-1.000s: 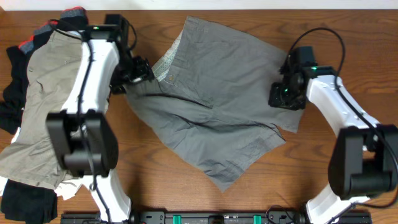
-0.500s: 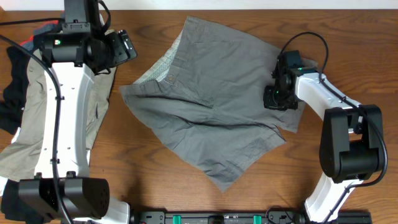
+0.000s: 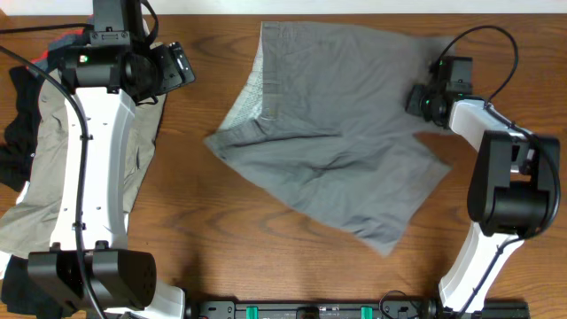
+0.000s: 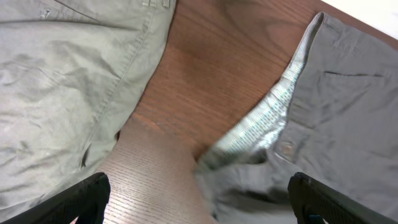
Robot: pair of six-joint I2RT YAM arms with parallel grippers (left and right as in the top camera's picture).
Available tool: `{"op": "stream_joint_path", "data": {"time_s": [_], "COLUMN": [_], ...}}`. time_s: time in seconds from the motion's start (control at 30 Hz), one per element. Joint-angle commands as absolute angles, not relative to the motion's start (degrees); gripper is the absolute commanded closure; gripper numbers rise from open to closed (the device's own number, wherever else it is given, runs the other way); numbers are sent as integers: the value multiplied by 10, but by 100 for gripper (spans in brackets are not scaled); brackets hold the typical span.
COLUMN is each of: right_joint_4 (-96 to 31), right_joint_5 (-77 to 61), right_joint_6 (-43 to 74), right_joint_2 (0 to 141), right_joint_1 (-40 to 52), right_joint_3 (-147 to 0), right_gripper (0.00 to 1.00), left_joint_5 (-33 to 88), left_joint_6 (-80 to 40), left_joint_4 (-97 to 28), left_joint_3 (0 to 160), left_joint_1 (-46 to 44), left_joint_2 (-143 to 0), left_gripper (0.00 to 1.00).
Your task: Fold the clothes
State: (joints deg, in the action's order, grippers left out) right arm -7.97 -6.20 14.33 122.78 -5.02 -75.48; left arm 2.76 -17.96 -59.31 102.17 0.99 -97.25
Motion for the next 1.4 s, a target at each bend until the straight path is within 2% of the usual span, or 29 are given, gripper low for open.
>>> {"op": "stream_joint_path", "data": {"time_s": [0.0, 0.13, 0.23, 0.27, 0.33, 0.43, 0.53, 0.7, 0.87, 1.37], "right_joint_4": [-65, -50, -84, -98, -144, -255, -373, -519, -616, -624], "right_joint_5": [-47, -67, -76, -81, -96, -110, -122, -177, -185, -182], "right_joint_6": [130, 130, 130, 128, 117, 107, 99, 80, 78, 76], "right_joint_2": [1333, 1373, 1388, 1388, 1382, 1367, 1346, 1301, 1276, 1275], "right_joint_1": [-56, -49, -44, -43, -43, -43, -42, -29, -5, 15], "right_joint_3": [-741, -811, -882, -901, -944, -1021, -1087, -1129, -1129, -1128], "right_gripper": [89, 85, 79, 75, 59, 40, 32, 30, 30, 33], "left_joint_5": [21, 21, 21, 21, 30, 88, 131, 170, 231, 231], "left_joint_6": [-172, -171, -172, -171, -160, -102, -74, -68, -46, -34], "left_joint_4": [-592, -593, -592, -590, -580, -536, -476, -390, -361, -330], "left_joint_3": [1021, 1005, 991, 987, 984, 984, 984, 984, 984, 984], "left_joint_1": [7, 1, -6, -8, -15, -30, -48, -83, -115, -142], "left_joint_2": [-992, -1010, -1030, -1037, -1051, -1075, -1094, -1140, -1193, -1270], "left_gripper": [7, 7, 7, 7, 7, 8, 8, 11, 12, 12]}}
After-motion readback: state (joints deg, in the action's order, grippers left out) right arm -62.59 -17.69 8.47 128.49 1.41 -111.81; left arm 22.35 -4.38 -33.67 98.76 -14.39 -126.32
